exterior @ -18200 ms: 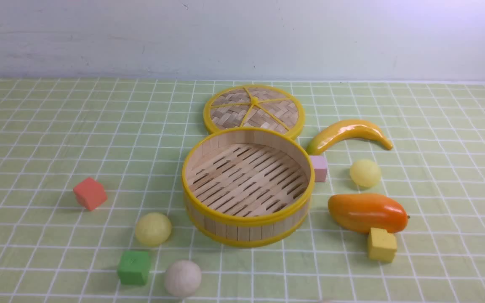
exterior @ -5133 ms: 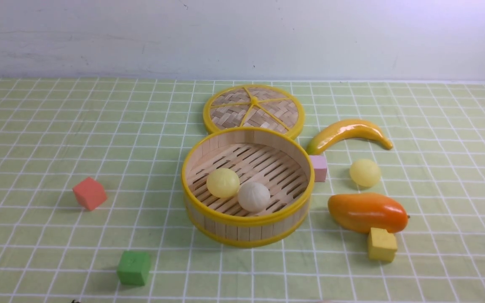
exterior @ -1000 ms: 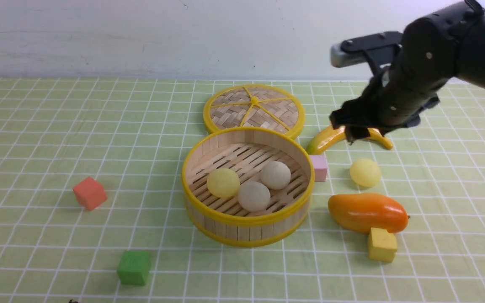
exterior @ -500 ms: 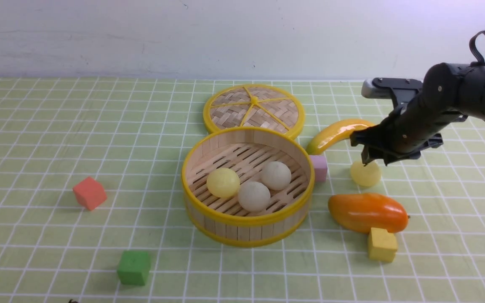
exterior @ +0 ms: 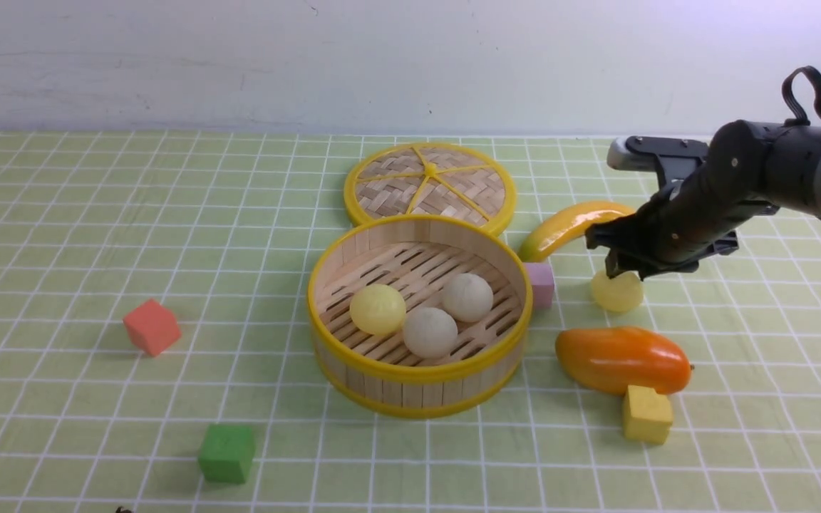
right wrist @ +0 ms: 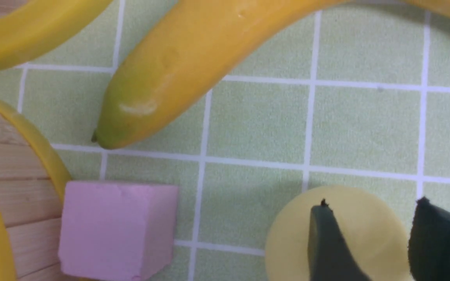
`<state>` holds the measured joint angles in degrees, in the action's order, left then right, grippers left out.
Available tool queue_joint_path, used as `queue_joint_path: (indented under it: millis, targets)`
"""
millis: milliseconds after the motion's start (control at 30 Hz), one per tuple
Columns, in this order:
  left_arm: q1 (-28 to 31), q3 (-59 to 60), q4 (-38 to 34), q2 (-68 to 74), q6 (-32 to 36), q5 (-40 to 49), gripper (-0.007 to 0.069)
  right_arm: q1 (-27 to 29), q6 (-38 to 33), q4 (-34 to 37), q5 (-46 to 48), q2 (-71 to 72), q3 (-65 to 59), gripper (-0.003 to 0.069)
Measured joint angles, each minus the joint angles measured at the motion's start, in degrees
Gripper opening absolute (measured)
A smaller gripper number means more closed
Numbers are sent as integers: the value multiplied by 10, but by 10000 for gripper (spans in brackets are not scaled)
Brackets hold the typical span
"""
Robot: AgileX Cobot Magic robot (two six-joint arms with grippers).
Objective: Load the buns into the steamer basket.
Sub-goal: Use the right arm to grab a steamed stuffed bun, then use the right arm to put the steamed stuffed bun into the steamer
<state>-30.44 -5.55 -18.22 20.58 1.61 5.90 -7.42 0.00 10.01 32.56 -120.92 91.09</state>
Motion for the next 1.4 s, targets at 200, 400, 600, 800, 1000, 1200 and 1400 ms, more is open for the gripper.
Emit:
queue_joint_path:
  millis: [200, 400, 600, 800, 1000, 1200, 1400]
  targets:
    - [0, 0, 0, 0, 0, 0, 110, 0, -8, 0, 4, -5, 0, 190]
    - [0, 0, 0, 0, 0, 0, 115, 0, -37, 0, 16, 0, 0, 28]
    - [0, 0, 0, 0, 0, 0, 122, -4, -45, 0, 54, 45, -1, -4]
    - [0, 0, 0, 0, 0, 0, 128, -67, -101, 55, 33, 120, -1, -4]
    - [0, 0, 0, 0, 0, 0, 134, -162, -181, 153, -75, 89, -1, 3]
    - [0, 0, 0, 0, 0, 0, 134, -198, -191, 177, -185, 5, -1, 28]
    - [0, 0, 0, 0, 0, 0, 134, -211, -191, 191, -233, -31, -1, 162]
